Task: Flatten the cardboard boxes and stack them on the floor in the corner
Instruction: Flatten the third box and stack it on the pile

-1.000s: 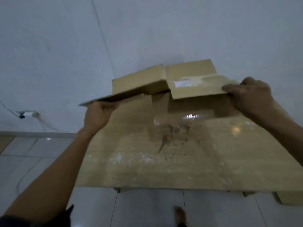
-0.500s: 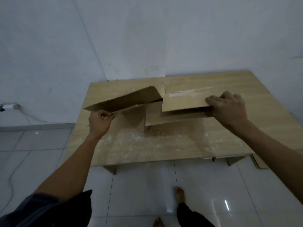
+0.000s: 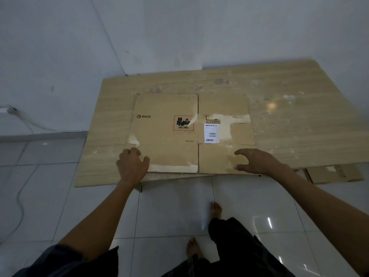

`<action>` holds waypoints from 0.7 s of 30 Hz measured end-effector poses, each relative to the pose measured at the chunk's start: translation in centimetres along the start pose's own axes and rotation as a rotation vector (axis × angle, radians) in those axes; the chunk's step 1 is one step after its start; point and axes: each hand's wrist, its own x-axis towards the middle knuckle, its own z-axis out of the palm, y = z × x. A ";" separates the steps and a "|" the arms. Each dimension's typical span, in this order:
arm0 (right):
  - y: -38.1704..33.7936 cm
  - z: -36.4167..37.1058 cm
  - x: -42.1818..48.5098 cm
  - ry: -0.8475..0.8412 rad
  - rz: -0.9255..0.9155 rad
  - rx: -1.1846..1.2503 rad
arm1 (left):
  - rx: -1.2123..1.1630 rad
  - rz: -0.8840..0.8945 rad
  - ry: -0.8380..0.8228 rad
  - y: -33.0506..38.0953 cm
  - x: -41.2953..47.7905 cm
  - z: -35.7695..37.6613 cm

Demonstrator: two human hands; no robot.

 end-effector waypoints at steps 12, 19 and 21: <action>1.2 1.0 12.8 0.121 -0.061 -0.004 | 0.061 0.116 -0.278 4.7 7.7 6.2; 4.3 1.2 20.1 0.170 -0.058 -0.091 | 0.125 0.152 -0.274 7.2 14.6 10.6; 4.8 1.3 21.0 0.171 -0.075 -0.121 | 0.127 0.147 -0.270 7.8 15.6 11.9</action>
